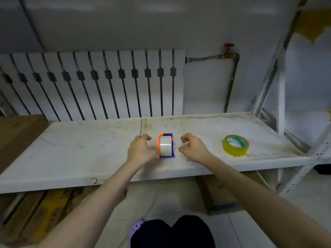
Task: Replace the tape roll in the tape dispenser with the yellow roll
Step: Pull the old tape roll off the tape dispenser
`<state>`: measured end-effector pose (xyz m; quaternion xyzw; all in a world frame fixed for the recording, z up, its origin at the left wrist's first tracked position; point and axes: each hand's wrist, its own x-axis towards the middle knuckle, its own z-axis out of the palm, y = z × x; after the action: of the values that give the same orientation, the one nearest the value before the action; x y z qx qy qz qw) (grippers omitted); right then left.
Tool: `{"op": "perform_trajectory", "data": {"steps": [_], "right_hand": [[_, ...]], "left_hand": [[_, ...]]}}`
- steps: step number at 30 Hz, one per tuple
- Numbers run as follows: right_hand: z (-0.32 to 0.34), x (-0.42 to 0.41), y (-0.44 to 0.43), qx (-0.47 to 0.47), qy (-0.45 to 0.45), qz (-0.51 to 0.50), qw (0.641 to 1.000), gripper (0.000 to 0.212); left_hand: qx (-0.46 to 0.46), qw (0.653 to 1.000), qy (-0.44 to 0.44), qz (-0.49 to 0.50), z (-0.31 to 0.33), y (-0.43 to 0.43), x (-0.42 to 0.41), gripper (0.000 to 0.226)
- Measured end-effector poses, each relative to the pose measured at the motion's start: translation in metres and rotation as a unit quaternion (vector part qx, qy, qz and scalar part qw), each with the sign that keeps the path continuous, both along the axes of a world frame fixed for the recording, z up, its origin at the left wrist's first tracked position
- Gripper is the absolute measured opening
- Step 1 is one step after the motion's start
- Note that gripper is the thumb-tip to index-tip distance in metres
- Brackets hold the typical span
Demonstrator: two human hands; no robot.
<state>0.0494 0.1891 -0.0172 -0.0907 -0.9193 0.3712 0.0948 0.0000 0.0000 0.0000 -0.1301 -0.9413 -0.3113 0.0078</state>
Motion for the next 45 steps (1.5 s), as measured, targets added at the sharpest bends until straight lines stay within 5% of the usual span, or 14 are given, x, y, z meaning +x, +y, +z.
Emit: {"op": "perform_trajectory", "data": {"steps": [14, 27, 32, 38, 45], "right_hand": [[-0.058, -0.026, 0.000, 0.024, -0.020, 0.031, 0.999, 0.019], [-0.063, -0.025, -0.003, 0.084, -0.005, 0.020, 0.996, 0.018], [-0.062, -0.014, 0.002, 0.120, -0.017, 0.082, 0.989, 0.020], [-0.056, -0.002, 0.006, 0.165, 0.011, 0.124, 0.978, 0.025], [-0.028, 0.004, 0.000, -0.078, 0.083, 0.006, 0.994, 0.014]], "left_hand": [[0.212, 0.958, -0.185, 0.049, -0.033, 0.034, -0.036, 0.023], [0.229, 0.948, -0.215, 0.051, -0.016, 0.040, -0.043, 0.024], [0.295, 0.922, -0.241, 0.071, 0.000, 0.035, -0.046, 0.006], [0.324, 0.911, -0.239, 0.090, 0.015, 0.033, -0.037, 0.011], [0.307, 0.931, -0.192, 0.041, 0.013, 0.039, -0.015, 0.010]]}}
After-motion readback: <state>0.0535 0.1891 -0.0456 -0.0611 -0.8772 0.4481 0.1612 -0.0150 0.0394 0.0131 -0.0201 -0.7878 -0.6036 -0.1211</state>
